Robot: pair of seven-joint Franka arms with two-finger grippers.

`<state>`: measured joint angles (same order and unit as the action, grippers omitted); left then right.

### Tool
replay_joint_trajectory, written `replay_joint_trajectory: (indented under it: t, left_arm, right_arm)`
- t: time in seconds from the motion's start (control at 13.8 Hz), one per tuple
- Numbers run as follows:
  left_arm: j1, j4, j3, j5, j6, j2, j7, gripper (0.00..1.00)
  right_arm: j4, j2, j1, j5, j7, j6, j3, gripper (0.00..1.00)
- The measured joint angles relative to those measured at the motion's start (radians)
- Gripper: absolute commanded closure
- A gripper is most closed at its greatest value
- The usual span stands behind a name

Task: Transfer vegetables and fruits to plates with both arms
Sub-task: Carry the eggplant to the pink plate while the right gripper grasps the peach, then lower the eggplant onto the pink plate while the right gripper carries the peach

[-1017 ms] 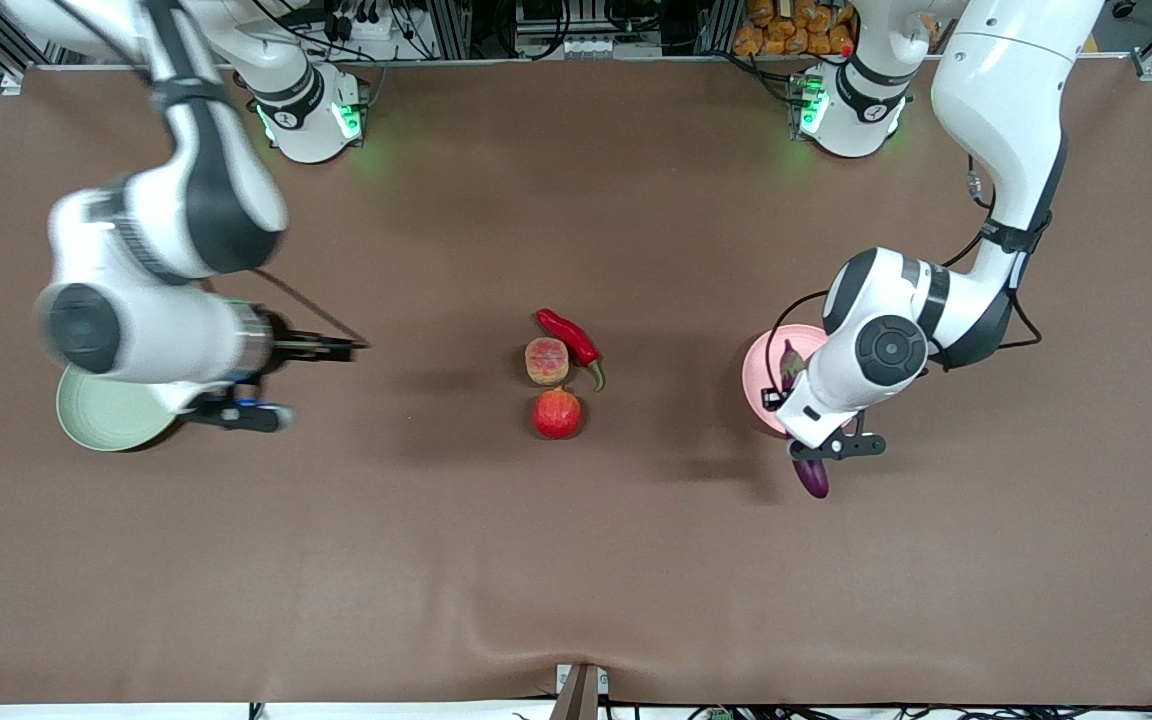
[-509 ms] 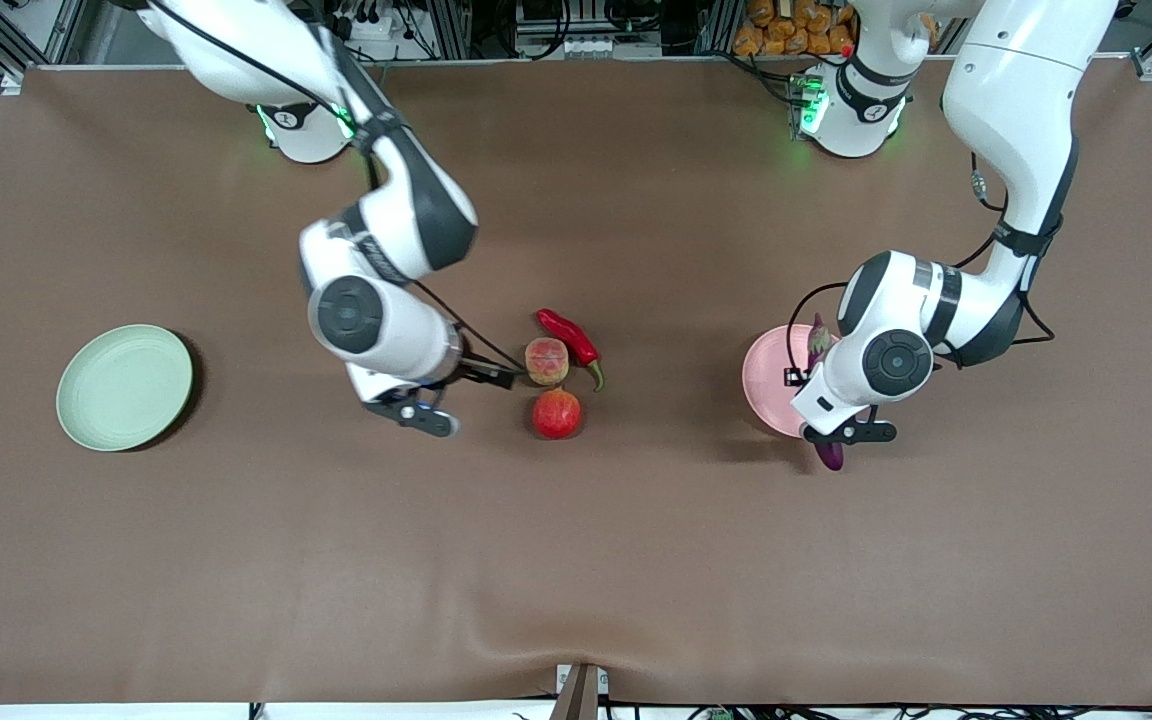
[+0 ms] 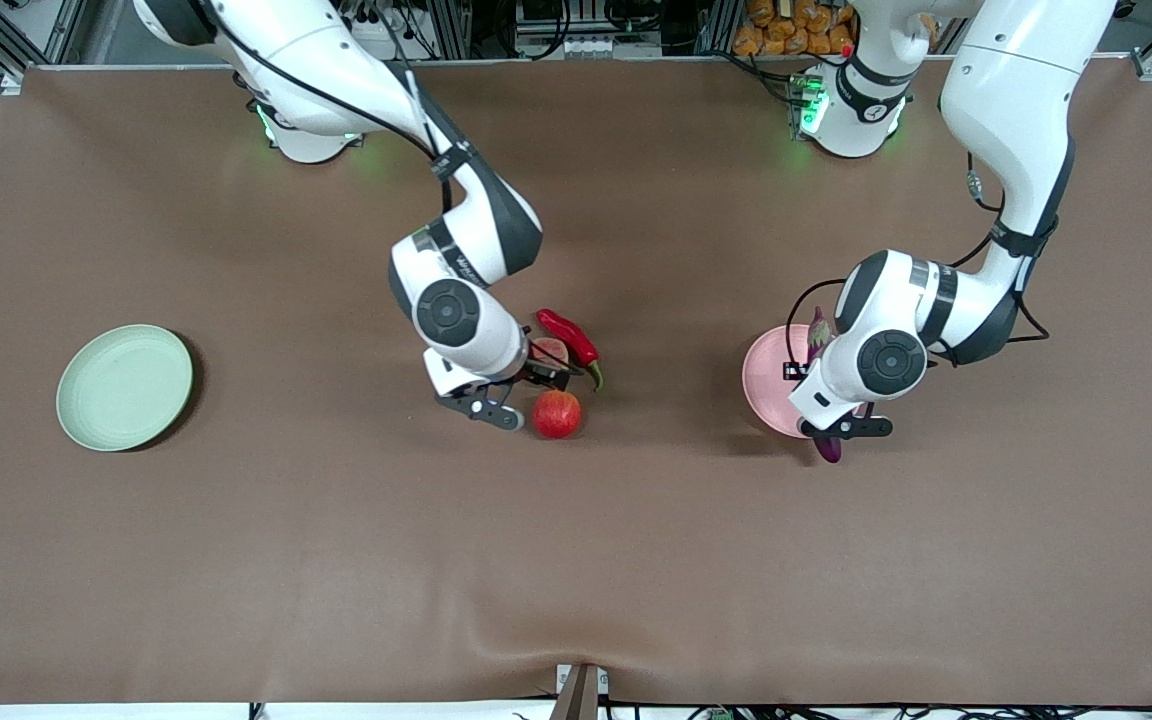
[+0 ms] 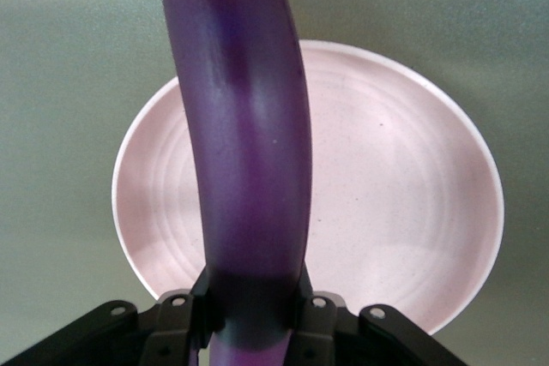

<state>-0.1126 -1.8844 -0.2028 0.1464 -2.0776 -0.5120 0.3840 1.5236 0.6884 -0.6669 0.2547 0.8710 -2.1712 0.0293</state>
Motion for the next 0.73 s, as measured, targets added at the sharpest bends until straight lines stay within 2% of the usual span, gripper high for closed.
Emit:
replay_joint_trajectory:
  t: [0.15, 0.29, 0.36, 0.73]
  left_arm:
    - [-0.001, -0.005, -0.001, 0.0, -0.005, -0.003, 0.0, 0.79]
    - [-0.002, -0.007, -0.004, 0.0, -0.01, -0.007, 0.0, 0.04]
    - [-0.003, -0.007, -0.004, 0.0, -0.011, -0.009, 0.0, 0.0]
    - [-0.016, -0.007, -0.007, 0.0, -0.013, -0.009, 0.011, 0.0]
  right_arm:
    - [0.0, 0.017, -0.023, 0.0, 0.01, -0.004, 0.0, 0.0]
    - [0.001, 0.025, -0.039, -0.001, 0.018, -0.004, 0.001, 0.0]
    - [0.004, 0.028, -0.045, -0.004, 0.02, -0.004, 0.001, 0.0]
    - [0.008, 0.053, -0.066, -0.015, 0.044, -0.021, 0.003, 0.0]
